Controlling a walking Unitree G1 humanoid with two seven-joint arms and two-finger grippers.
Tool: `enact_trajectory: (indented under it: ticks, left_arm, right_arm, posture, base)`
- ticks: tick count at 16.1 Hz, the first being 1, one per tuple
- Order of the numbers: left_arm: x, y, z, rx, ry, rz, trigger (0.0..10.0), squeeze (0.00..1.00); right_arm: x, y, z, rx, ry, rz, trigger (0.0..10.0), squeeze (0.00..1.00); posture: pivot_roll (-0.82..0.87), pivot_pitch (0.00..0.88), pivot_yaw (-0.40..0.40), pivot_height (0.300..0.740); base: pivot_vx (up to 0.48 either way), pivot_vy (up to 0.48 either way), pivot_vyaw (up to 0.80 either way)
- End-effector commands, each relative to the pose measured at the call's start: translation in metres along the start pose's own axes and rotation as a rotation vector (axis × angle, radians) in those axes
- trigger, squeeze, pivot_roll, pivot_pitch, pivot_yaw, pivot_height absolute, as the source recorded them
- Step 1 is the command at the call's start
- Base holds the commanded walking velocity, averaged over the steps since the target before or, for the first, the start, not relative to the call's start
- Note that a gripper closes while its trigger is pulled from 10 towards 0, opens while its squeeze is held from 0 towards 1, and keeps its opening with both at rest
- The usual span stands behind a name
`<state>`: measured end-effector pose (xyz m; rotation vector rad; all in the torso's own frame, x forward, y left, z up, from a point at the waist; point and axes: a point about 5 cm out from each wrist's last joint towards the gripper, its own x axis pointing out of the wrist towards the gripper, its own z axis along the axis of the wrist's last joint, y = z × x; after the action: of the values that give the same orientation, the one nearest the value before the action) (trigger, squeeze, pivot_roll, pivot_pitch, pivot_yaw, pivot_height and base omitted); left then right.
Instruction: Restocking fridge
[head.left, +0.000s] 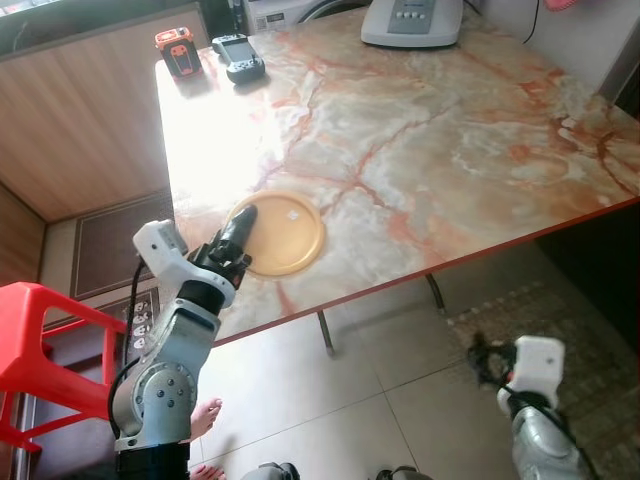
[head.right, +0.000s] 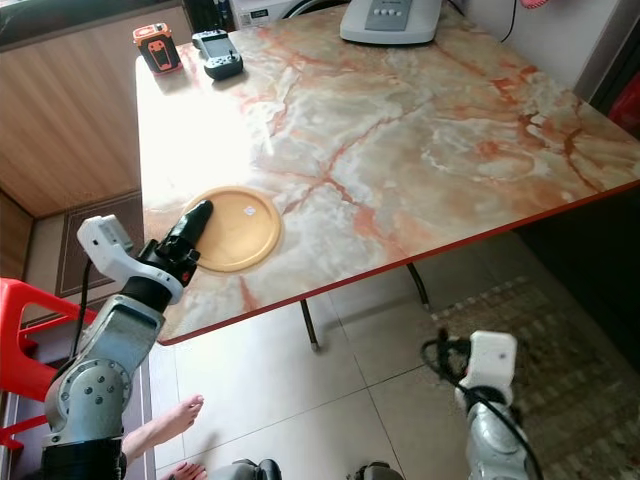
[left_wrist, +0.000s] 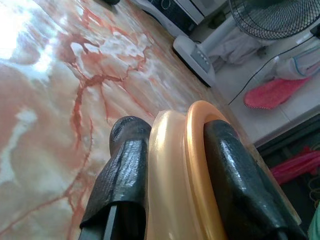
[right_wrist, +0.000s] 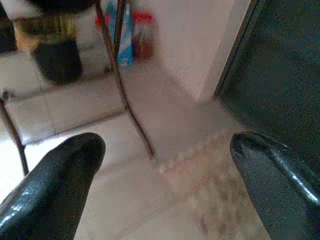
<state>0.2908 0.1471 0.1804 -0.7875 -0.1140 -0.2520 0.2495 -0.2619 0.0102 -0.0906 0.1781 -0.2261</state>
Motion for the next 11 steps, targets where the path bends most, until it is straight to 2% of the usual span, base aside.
enact_trajectory:
  ticks: [1, 2, 4, 7, 8, 10, 11]
  left_arm:
    - [-0.004, -0.003, 0.006, 0.039, -0.014, -0.006, 10.0, 0.0]
    - [-0.004, -0.004, 0.008, 0.041, -0.021, -0.01, 10.0, 0.0]
    - [-0.002, -0.006, 0.011, 0.049, -0.027, -0.018, 10.0, 0.0]
    - [-0.001, -0.006, 0.011, 0.055, -0.026, -0.018, 10.0, 0.0]
    - [-0.002, -0.008, 0.012, 0.058, -0.027, -0.022, 10.0, 0.0]
    - [0.001, -0.009, 0.012, 0.061, -0.028, -0.028, 10.0, 0.0]
    - [0.002, -0.011, 0.012, 0.059, -0.03, -0.032, 10.0, 0.0]
  right_arm:
    - [-0.007, 0.005, 0.009, -0.032, -0.117, 0.028, 10.0, 0.0]
    - [-0.011, 0.012, 0.025, -0.056, -0.224, 0.072, 10.0, 0.0]
    - [-0.021, 0.027, 0.059, -0.005, -0.39, 0.138, 10.0, 0.0]
    - [-0.029, 0.033, 0.084, 0.027, -0.469, 0.179, 10.0, 0.0]
    - [-0.035, 0.038, 0.102, 0.037, -0.513, 0.21, 10.0, 0.0]
    - [-0.038, 0.047, 0.111, 0.06, -0.486, 0.274, 10.0, 0.0]
    - [-0.034, 0.048, 0.108, 0.073, -0.466, 0.275, 10.0, 0.0]
  posture:
    - [-0.01, 0.126, 0.091, 0.74]
    - [-0.01, 0.135, 0.091, 0.74]
    - [-0.02, 0.154, 0.087, 0.74]
    - [-0.02, 0.173, 0.086, 0.74]
    - [-0.03, 0.173, 0.085, 0.74]
    - [-0.04, 0.183, 0.087, 0.74]
    - [-0.04, 0.188, 0.089, 0.74]
  base:
    - [0.0, 0.0, 0.0]
    - [0.0, 0.0, 0.0]
    - [0.0, 0.0, 0.0]
    - [0.0, 0.0, 0.0]
    - [0.0, 0.0, 0.0]
    - [0.0, 0.0, 0.0]
    - [0.0, 0.0, 0.0]
